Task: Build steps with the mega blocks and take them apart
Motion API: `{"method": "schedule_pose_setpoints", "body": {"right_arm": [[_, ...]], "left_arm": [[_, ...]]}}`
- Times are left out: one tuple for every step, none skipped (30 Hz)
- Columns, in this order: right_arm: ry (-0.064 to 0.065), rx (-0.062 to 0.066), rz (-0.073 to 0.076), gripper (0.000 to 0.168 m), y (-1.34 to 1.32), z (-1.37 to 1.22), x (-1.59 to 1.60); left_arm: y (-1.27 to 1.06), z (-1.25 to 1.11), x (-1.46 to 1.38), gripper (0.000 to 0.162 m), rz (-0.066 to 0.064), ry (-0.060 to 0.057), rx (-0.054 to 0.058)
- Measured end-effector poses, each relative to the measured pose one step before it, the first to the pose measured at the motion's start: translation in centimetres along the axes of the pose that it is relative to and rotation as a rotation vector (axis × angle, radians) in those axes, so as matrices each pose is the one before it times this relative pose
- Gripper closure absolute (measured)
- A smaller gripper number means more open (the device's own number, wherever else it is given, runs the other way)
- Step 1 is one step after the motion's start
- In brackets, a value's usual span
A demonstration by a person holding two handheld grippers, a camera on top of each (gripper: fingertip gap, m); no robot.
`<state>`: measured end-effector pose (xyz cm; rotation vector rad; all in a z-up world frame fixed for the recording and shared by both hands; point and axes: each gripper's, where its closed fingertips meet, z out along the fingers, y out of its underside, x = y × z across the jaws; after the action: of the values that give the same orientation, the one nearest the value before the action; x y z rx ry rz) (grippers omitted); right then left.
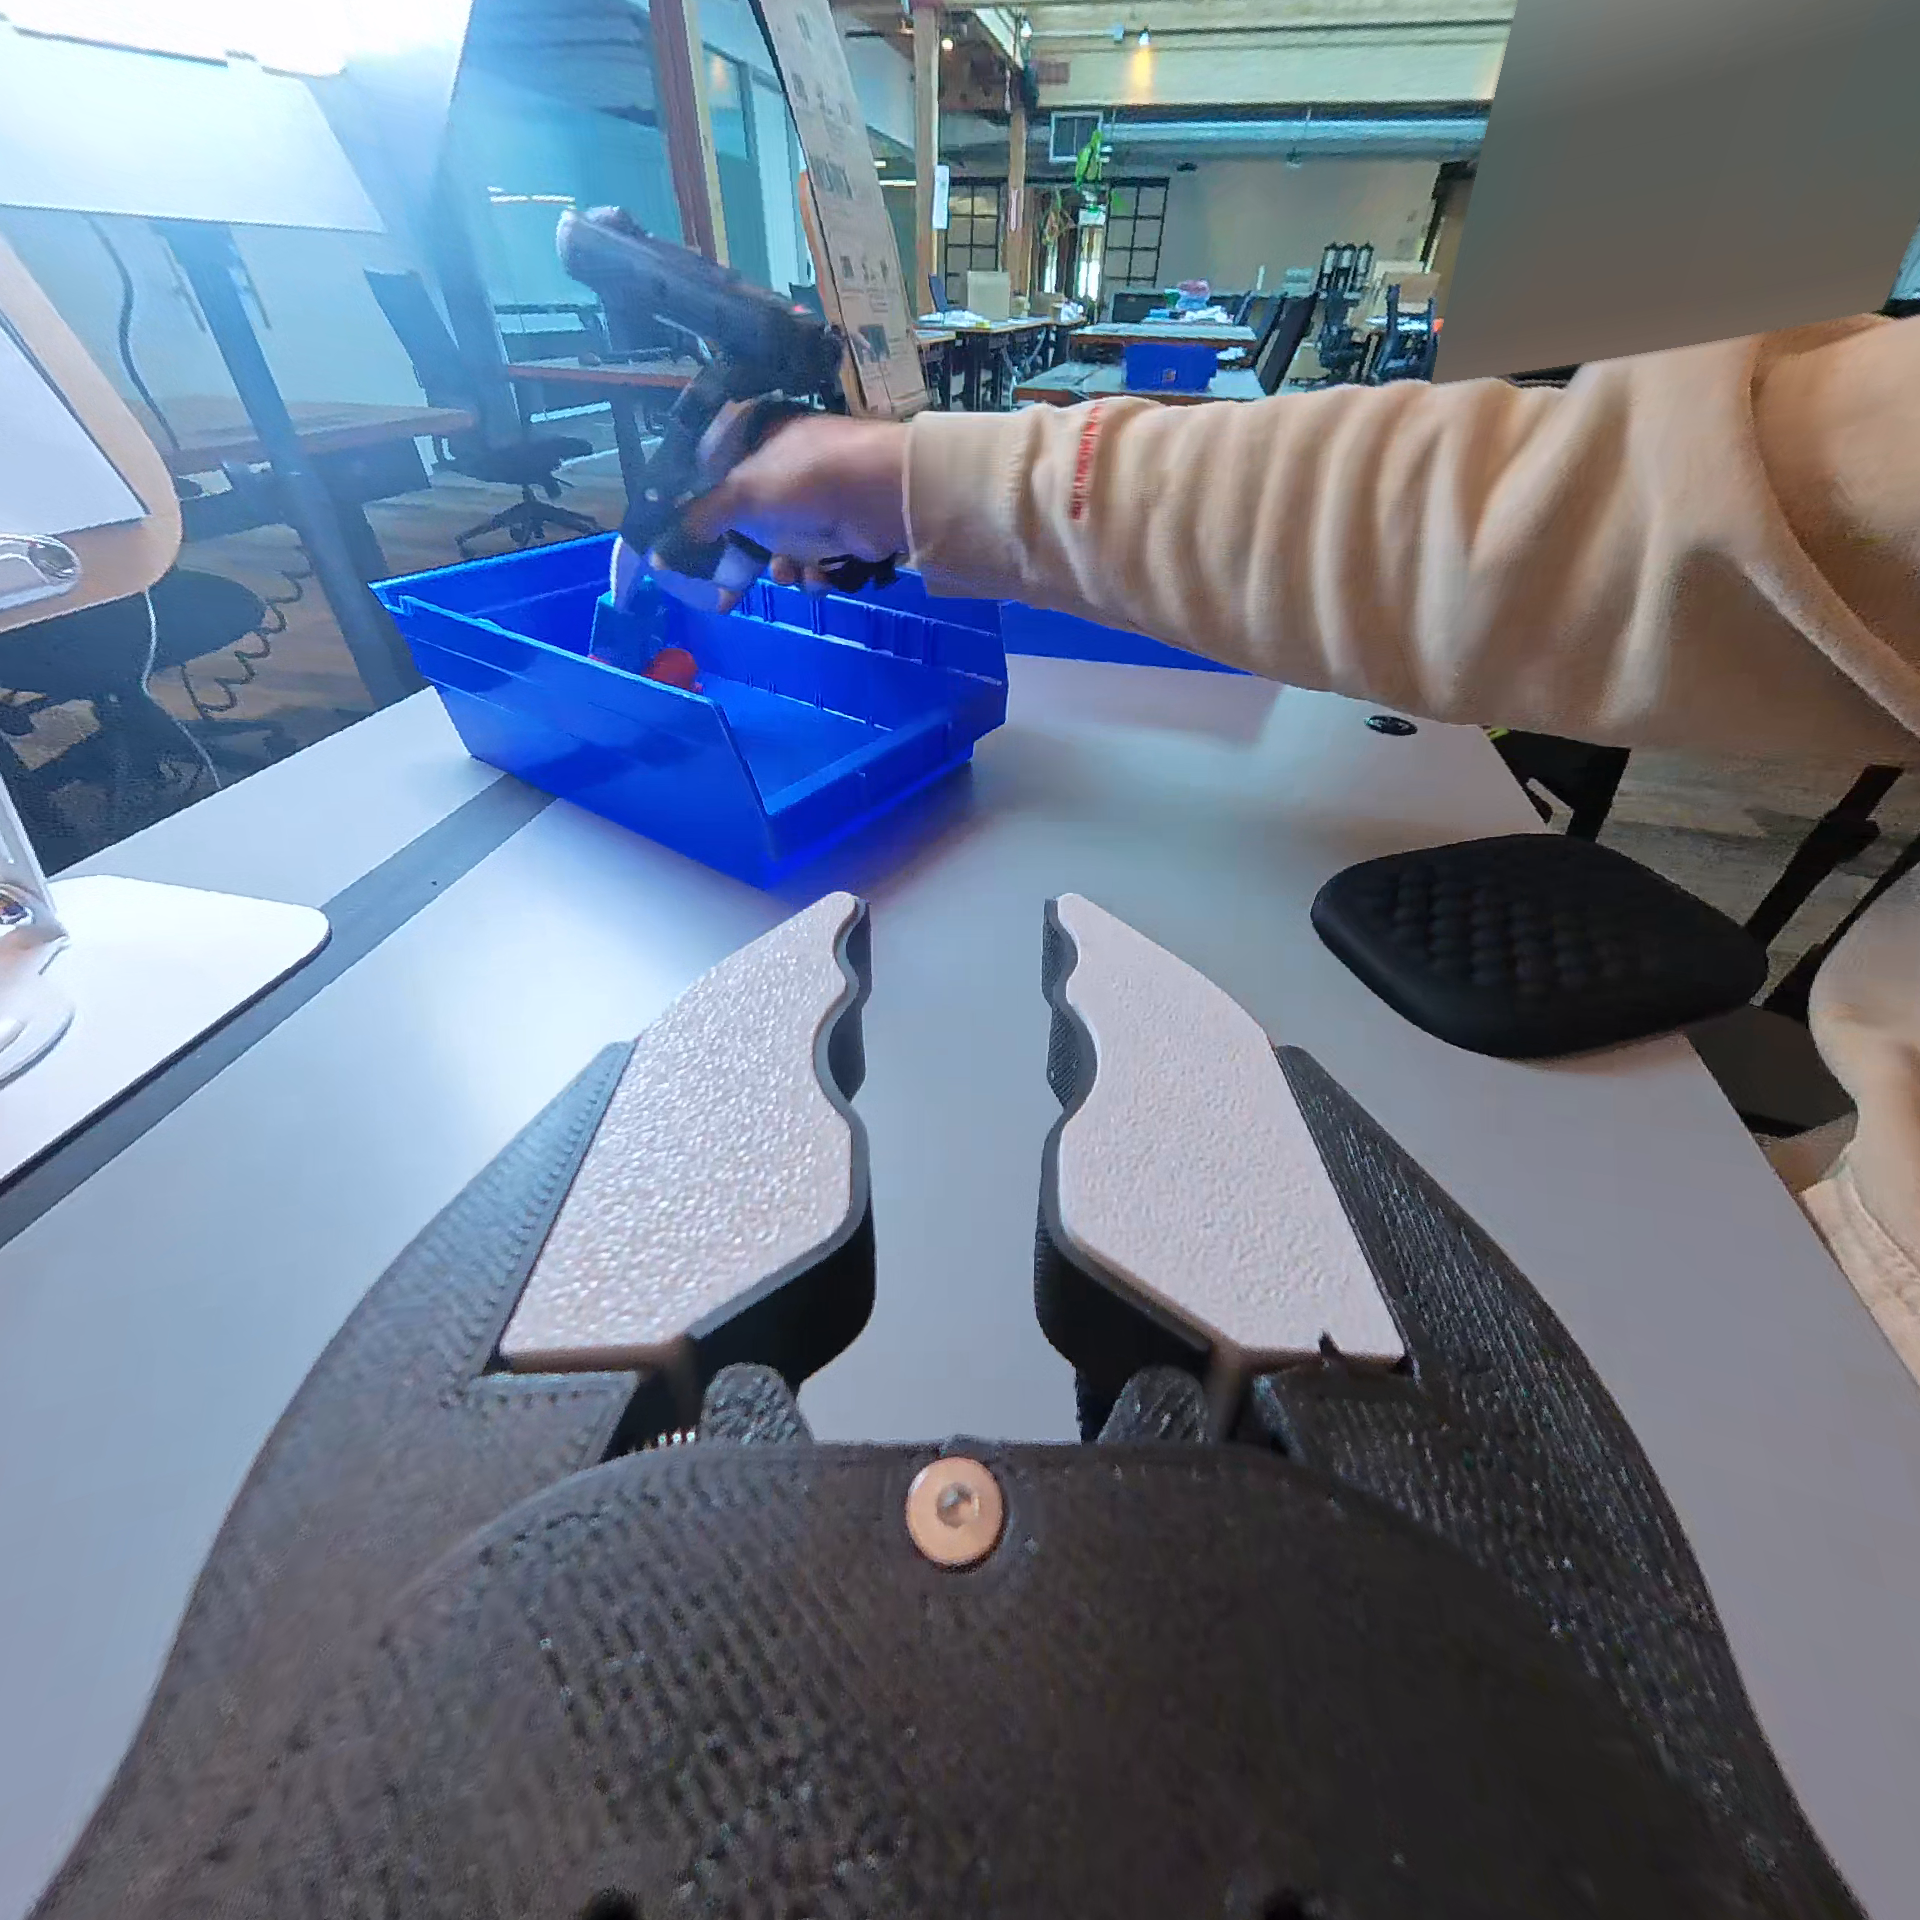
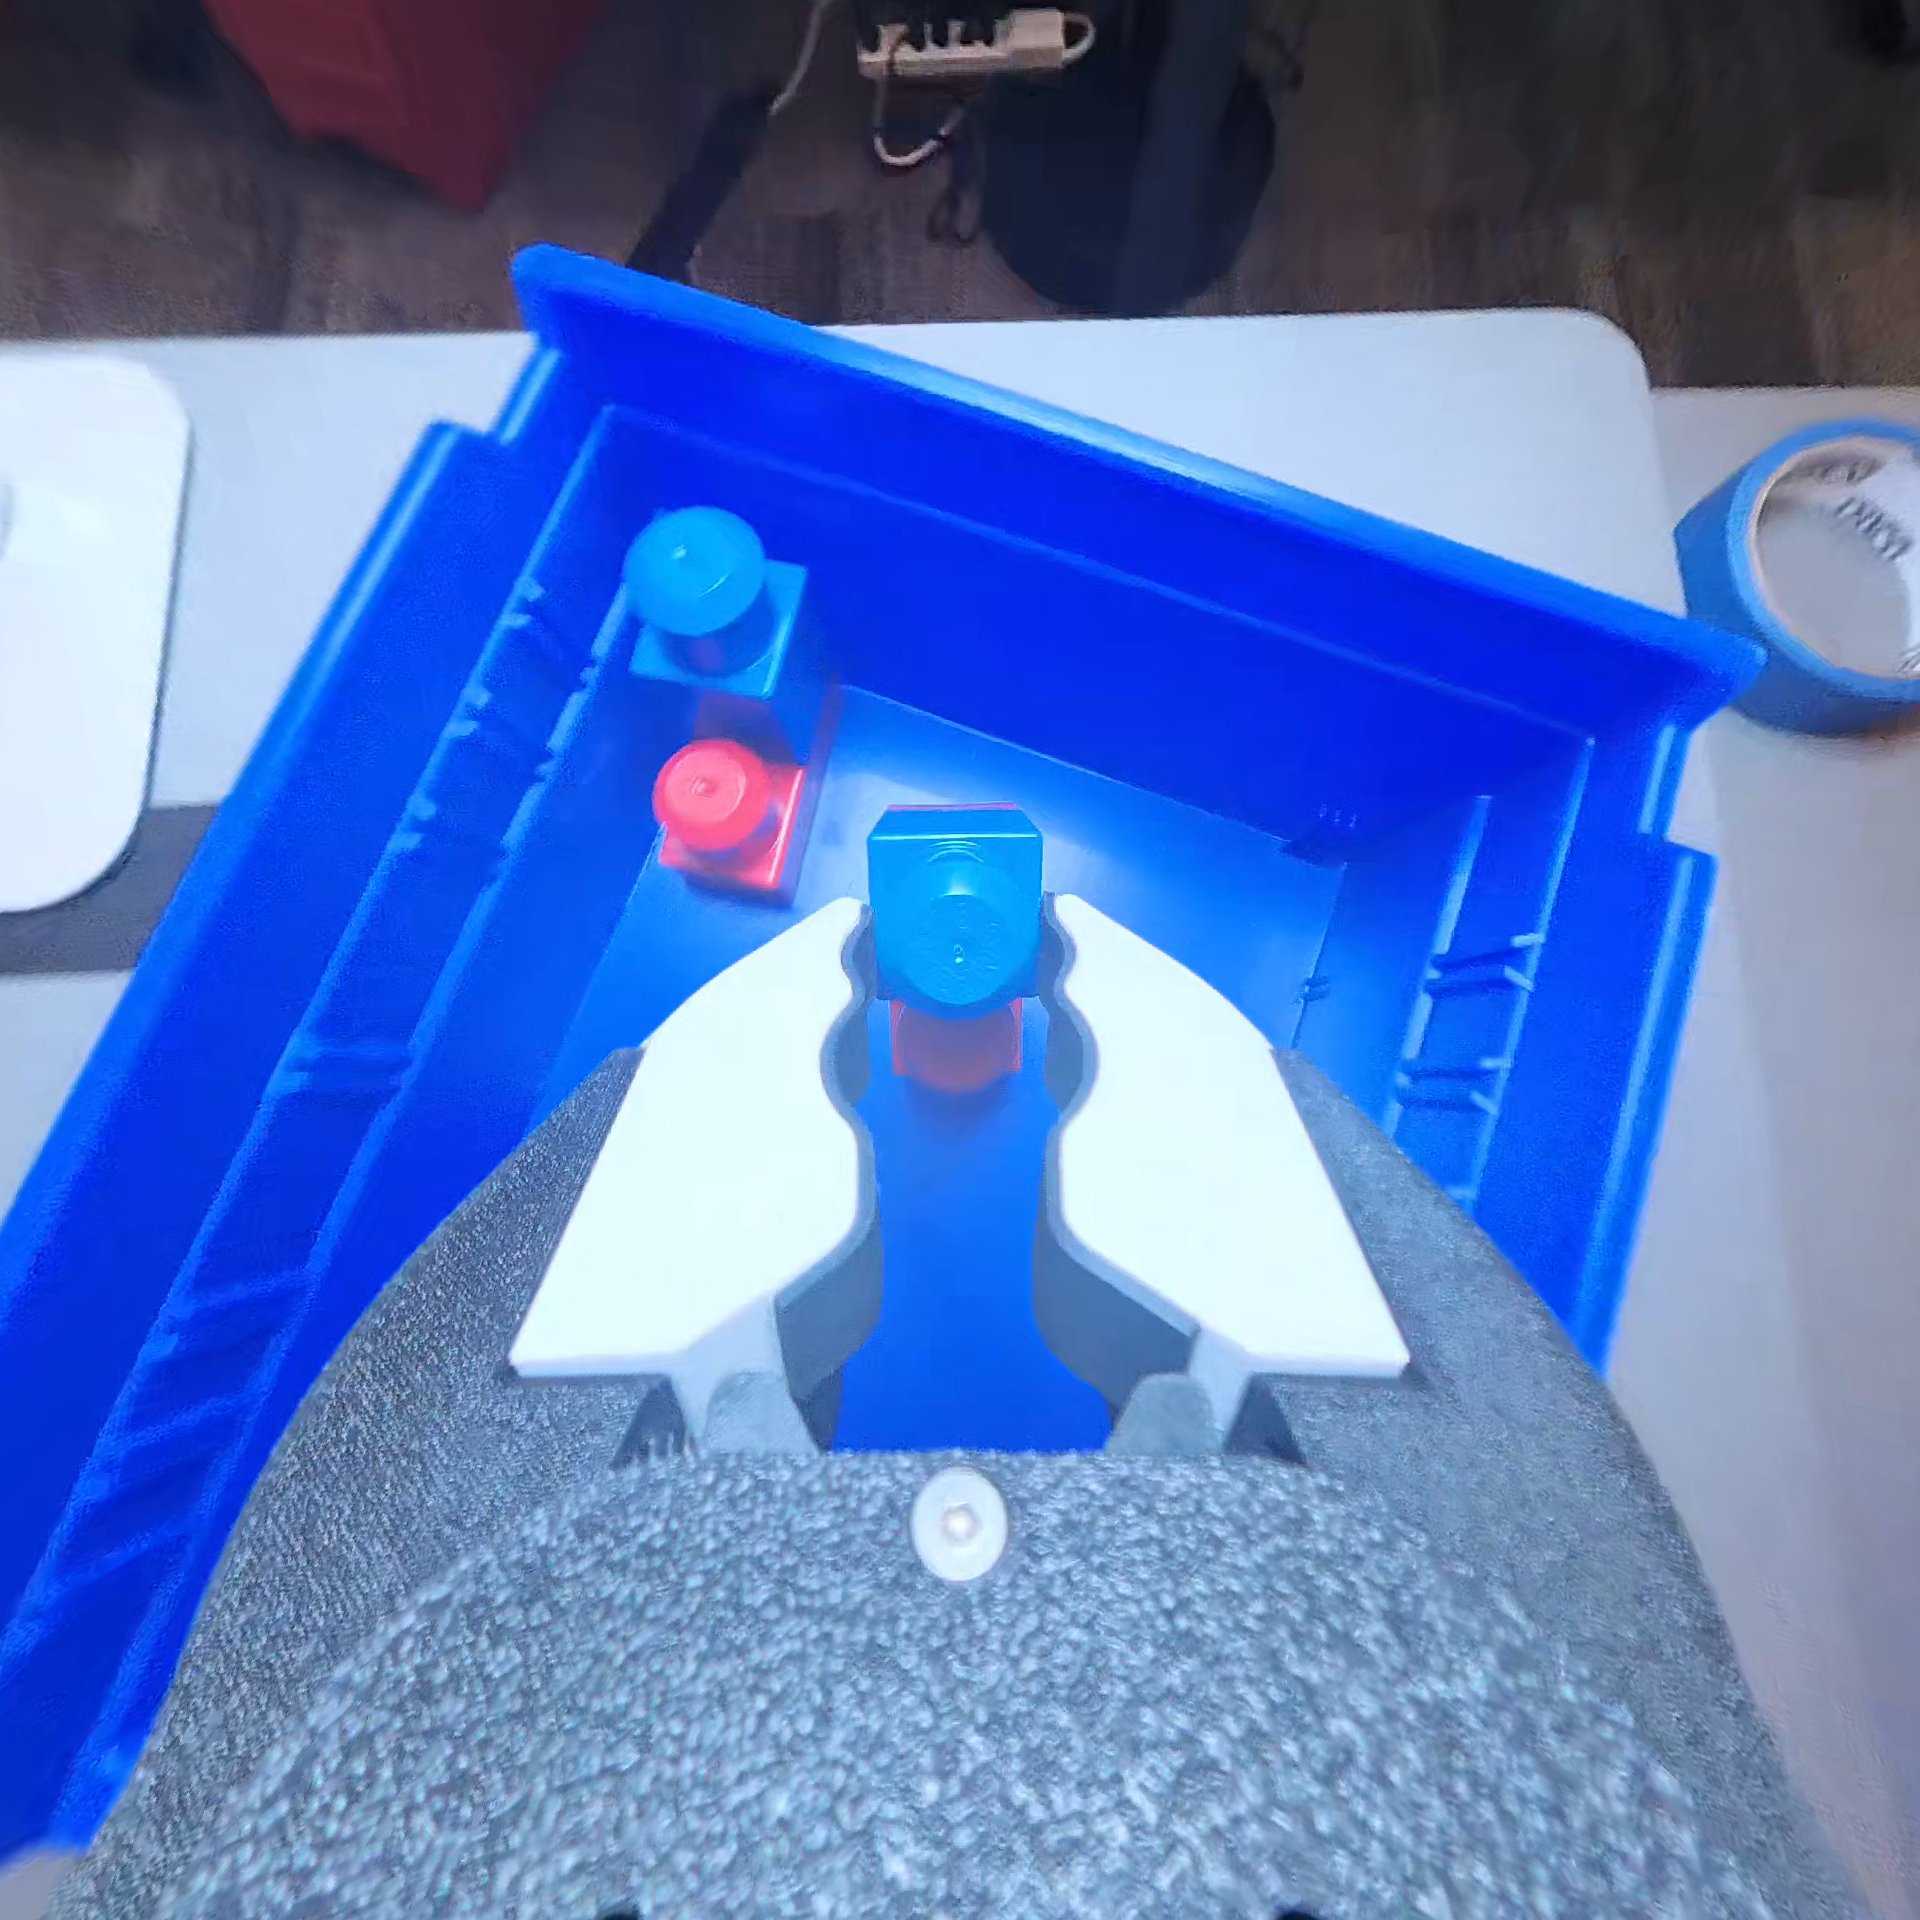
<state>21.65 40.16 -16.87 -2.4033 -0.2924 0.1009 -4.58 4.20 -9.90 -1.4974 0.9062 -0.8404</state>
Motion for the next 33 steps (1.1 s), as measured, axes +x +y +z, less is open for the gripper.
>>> {"method": "schedule_pose_setpoints", "body": {"right_arm": [[0.0094, 0.0064, 0.0524, 0.138, -0.253, 1.103, 0.349], [0.0107, 0.0159, 0.0483, 0.138, -0.492, 0.82, 0.236], [-0.0014, 0.0078, 0.0438, 0.138, -0.463, 0.678, -0.082], [-0.017, 0.0063, 0.039, 0.138, -0.451, 0.558, -0.413], [-0.024, 0.0105, 0.0339, 0.138, -0.471, 0.433, -0.588], [-0.0296, 0.017, 0.0279, 0.138, -0.514, 0.308, -0.69], [-0.0323, 0.0272, 0.0232, 0.135, -0.595, 0.155, -0.698], [-0.0209, 0.0313, 0.0154, 0.129, -0.628, 0.042, -0.485], [-0.0103, 0.0294, 0.0002, 0.124, -0.554, -0.073, -0.292], [-0.0047, 0.027, -0.0135, 0.12, -0.469, -0.217, -0.207], [-0.0039, 0.0268, -0.0225, 0.118, -0.431, -0.416, -0.245], [-0.0161, 0.0359, -0.0286, 0.118, -0.527, -0.651, -0.503], [-0.0265, 0.0437, -0.0308, 0.118, -0.648, -0.907, -0.767], [-0.0342, 0.0469, -0.0325, 0.118, -0.696, -1.162, -1.003], [-0.0439, 0.0502, -0.0335, 0.118, -0.754, -1.369, -1.317], [-0.051, 0.0472, -0.0358, 0.118, -0.707, -1.538, -1.62], [-0.0562, 0.0414, -0.0387, 0.117, -0.609, -1.681, -1.903], [-0.0593, 0.0372, -0.0396, 0.117, -0.482, -1.793, -2.168], [-0.0602, 0.0295, -0.038, 0.117, -0.276, -1.84, -2.374], [-0.0619, 0.0171, -0.0325, 0.117, 0.027, -1.769, -2.563], [-0.0635, 0.0026, -0.0244, 0.117, 0.375, -1.636, -2.691], [-0.0634, -0.0083, -0.018, 0.117, 0.685, -1.463, -2.765], [-0.0626, -0.0159, -0.0142, 0.117, 0.952, -1.277, -2.777], [-0.0584, -0.0223, -0.0097, 0.117, 1.169, -1.068, -2.698], [-0.0505, -0.0227, -0.0058, 0.117, 1.253, -0.837, -2.548], [-0.0451, -0.0197, -0.0044, 0.118, 1.245, -0.612, -2.386], [-0.0418, -0.0171, -0.0011, 0.118, 1.164, -0.425, -2.202], [-0.0386, -0.0101, 0.005, 0.118, 1.008, -0.278, -2.018], [-0.0376, -0.0045, 0.0129, 0.118, 0.899, -0.131, -1.821], [-0.0369, -0.0055, 0.0177, 0.119, 0.886, 0.006, -1.609], [-0.0301, -0.0026, 0.0154, 0.12, 0.797, 0.123, -1.294], [-0.0193, 0.0054, 0.0068, 0.122, 0.667, 0.202, -0.918], [-0.009, 0.0088, -0.0074, 0.123, 0.553, 0.261, -0.554]], "left_arm": [[0.221, 0.101, 0.021, 0.131, 0.0021, 0.0016, -0.0083], [0.244, 0.092, -0.031, 0.131, 0.0006, 0.0009, -0.0077], [0.226, 0.085, -0.063, 0.131, -0.0023, 0.001, -0.0063], [0.226, 0.087, -0.103, 0.131, -0.0071, 0.0012, -0.0041], [0.262, 0.1, -0.123, 0.131, -0.0099, 0.0017, -0.0058], [0.3, 0.113, -0.14, 0.131, -0.0091, 0.001, -0.0077], [0.268, 0.088, -0.123, 0.131, -0.007, 0.0009, -0.0056], [0.242, 0.069, -0.119, 0.131, -0.0055, 0.0003, -0.0049], [0.245, 0.055, -0.122, 0.131, -0.0039, -0.0011, -0.0076], [0.214, 0.034, -0.107, 0.13, -0.0023, -0.0017, -0.0089], [0.092, -0.031, -0.087, 0.129, -0.0001, -0.0032, -0.005], [-0.038, -0.102, -0.082, 0.129, 0.0034, -0.0047, -0.0004], [-0.173, -0.182, -0.168, 0.129, 0.0072, -0.0094, 0.0019], [-0.272, -0.259, -0.284, 0.129, 0.0098, -0.0143, 0.0009], [-0.358, -0.393, -0.368, 0.129, 0.013, -0.0153, -0.0021], [-0.499, -0.591, -0.605, 0.129, 0.0134, -0.025, -0.0027], [-0.673, -0.819, -0.85, 0.129, 0.0129, -0.034, -0.0005], [-0.761, -1.075, -1.073, 0.128, 0.0106, -0.0385, -0.002], [-0.701, -1.306, -1.42, 0.126, 0.0074, -0.0493, -0.0117], [-0.513, -1.487, -1.798, 0.124, 0.0069, -0.0615, -0.0233], [-0.304, -1.589, -2.109, 0.122, 0.0036, -0.0657, -0.0291], [-0.068, -1.588, -2.528, 0.122, -0.0041, -0.0778, -0.0368], [0.252, -1.427, -2.776, 0.121, -0.0003, -0.0786, -0.0512], [0.576, -1.2, -2.968, 0.12, 0.007, -0.0782, -0.0635], [0.857, -0.927, -3.254, 0.12, 0.0057, -0.0883, -0.072], [1.011, -0.557, -3.19, 0.12, 0.0055, -0.0812, -0.071], [1.295, -0.14, -2.899, 0.12, -0.0001, -0.0627, -0.0834], [1.539, 0.232, -2.559, 0.118, -0.0088, -0.0474, -0.0962], [1.534, 0.531, -2.27, 0.116, -0.0108, -0.041, -0.0937], [1.28, 0.792, -1.779, 0.116, -0.0113, -0.0263, -0.0762], [0.944, 0.973, -1.003, 0.116, -0.0295, 0.0062, -0.0535], [0.687, 1.093, -0.445, 0.115, -0.0475, 0.0283, -0.042], [0.413, 1.16, -0.185, 0.114, -0.0487, 0.0327, -0.0295]]}}
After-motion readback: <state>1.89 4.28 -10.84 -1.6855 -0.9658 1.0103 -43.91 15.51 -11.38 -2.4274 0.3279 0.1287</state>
